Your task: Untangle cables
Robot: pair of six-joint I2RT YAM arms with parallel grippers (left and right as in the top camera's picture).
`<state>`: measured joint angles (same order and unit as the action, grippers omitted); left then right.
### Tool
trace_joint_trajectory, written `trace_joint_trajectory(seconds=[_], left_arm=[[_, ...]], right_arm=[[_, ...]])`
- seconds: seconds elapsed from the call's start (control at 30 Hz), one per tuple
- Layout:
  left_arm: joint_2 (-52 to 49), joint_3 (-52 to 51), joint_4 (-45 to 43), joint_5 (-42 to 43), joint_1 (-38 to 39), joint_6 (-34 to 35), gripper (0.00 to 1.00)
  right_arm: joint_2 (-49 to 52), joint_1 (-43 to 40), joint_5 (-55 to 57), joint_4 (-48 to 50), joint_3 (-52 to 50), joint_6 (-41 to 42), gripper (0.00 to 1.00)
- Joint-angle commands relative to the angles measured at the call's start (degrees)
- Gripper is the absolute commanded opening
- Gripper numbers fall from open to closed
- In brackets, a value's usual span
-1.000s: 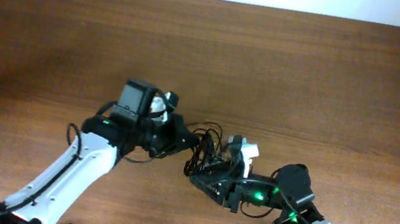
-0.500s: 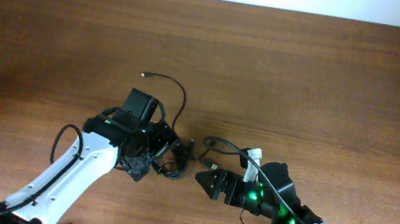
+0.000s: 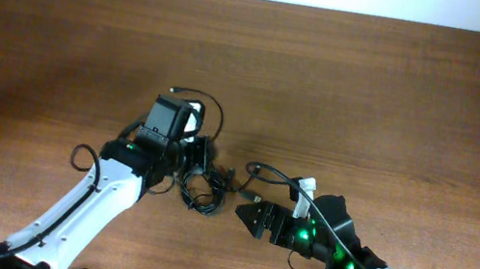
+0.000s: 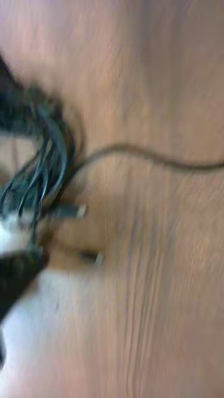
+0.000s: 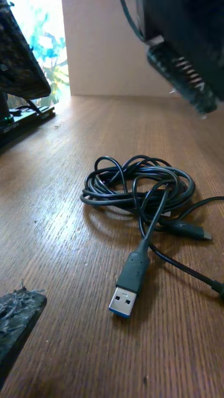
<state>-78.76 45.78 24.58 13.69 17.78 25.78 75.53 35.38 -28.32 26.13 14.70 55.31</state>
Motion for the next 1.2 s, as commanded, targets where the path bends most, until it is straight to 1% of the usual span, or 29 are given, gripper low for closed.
trace_joint_trajectory(seconds=[0.0,0.03,0.1,0.2,0.27,0.33,0.37,0.43,0.53,0.57,0.6,0.63,0.67,0.7,0.73,0.8,0.83,0.87,0.9,0.97,1.0,1.03,1.07,1.1,1.13,1.17], left_arm=[[-0.28,0.35,0.11,5.79,0.07,22.56,0.99],[-0.28,0.35,0.13,3.74,0.07,29.42,0.99],[-0.28,0.35,1.79,0.48,0.07,40.94,0.99],[-0.28,0.22,2.69,-3.63,0.07,52.11,0.99],[-0.42,0.11,3.02,-4.11,0.07,58.62,0.87],[-0.76,0.02,3.8,-4.09,0.07,61.57,0.84],[-1.31,0.02,4.37,-4.09,0.09,63.12,0.79],[-2.93,0.02,4.7,-3.87,0.2,63.82,0.75],[-8.07,0.02,4.55,-1.03,1.01,69.57,0.72],[-10.12,0.02,4.04,-1.79,1.25,71.58,0.62],[-11.43,0.02,3.02,-3.1,1.25,72.0,0.45],[-12.59,0.02,1.29,-4.66,1.18,71.97,0.31],[-13.27,0.02,-0.31,-5.64,1.18,71.97,0.25],[-13.73,0.02,-2.67,-7.08,1.18,71.97,0.05],[-13.75,0.02,-4.55,-7.56,1.18,73.42,0.0],[-13.75,0.02,-4.46,-7.54,0.9,80.0,0.0],[-13.75,0.02,-3.15,-7.52,0.63,86.68,0.0],[-13.75,0.02,-3.17,-8.24,0.24,88.3,0.0],[-13.75,0.02,-3.78,-8.46,-0.39,88.3,0.0],[-13.75,0.02,-8.0,-6.58,-1.88,88.28,0.0],[-13.75,0.02,-10.58,-5.42,-2.23,88.11,0.04],[-13.68,0.02,-15.47,-3.41,-2.62,81.77,0.31],[-13.68,0.02,-18.58,-3.37,-2.8,75.49,0.47],[-13.57,0.02,-23.63,-1.81,-3.1,64.0,0.7],[-13.35,0.04,-27.5,0.5,-3.41,55.3,0.99],[-12.61,0.04,-31.36,2.99,-3.89,47.32,0.99]], right_arm=[[-0.24,0.2,0.52,0.17,0.0,-0.13,0.99],[-0.24,0.2,0.52,0.17,0.0,-0.13,0.99],[-0.24,0.2,0.52,0.17,0.0,-0.13,0.98],[-0.24,0.2,0.52,0.17,0.0,-0.13,0.99],[-0.24,0.2,0.55,0.2,0.0,-0.13,0.99],[-0.24,0.2,0.55,0.2,0.0,-0.13,0.99],[-0.24,0.2,0.52,0.2,0.0,-0.13,0.99],[-0.24,0.2,0.52,0.2,0.0,-0.13,0.98],[-0.24,0.2,0.52,0.17,0.0,-0.13,0.99],[-0.24,0.2,0.52,0.17,0.0,-0.13,0.99],[-0.24,0.2,0.5,0.17,0.0,-0.13,0.99],[-0.24,0.2,0.5,0.15,0.0,-0.13,0.99],[-0.24,0.2,0.5,0.15,0.0,-0.15,0.98],[-0.24,0.2,0.52,0.15,0.0,-0.15,0.99],[-0.24,0.2,0.52,0.15,0.0,-0.15,0.98],[-0.24,0.2,0.5,0.09,0.0,-0.15,0.99],[-0.24,0.2,0.52,-0.13,0.0,-0.15,0.99],[-0.24,0.2,0.5,-0.42,0.0,-0.15,0.99],[-0.24,0.2,0.5,-0.48,0.0,-0.15,0.99],[-0.24,0.2,0.52,-0.46,0.0,-0.15,0.99],[-0.24,0.2,0.52,-0.46,0.0,-0.15,0.98],[-0.24,0.2,0.55,-0.46,0.0,-0.15,0.99],[-0.24,0.2,0.52,-0.46,0.0,-0.15,0.99],[-0.24,0.2,0.52,-0.48,0.0,-0.15,0.98],[-0.24,0.2,0.52,-0.48,0.0,-0.15,0.98],[-0.24,0.2,0.52,-0.48,0.0,-0.15,0.99]])
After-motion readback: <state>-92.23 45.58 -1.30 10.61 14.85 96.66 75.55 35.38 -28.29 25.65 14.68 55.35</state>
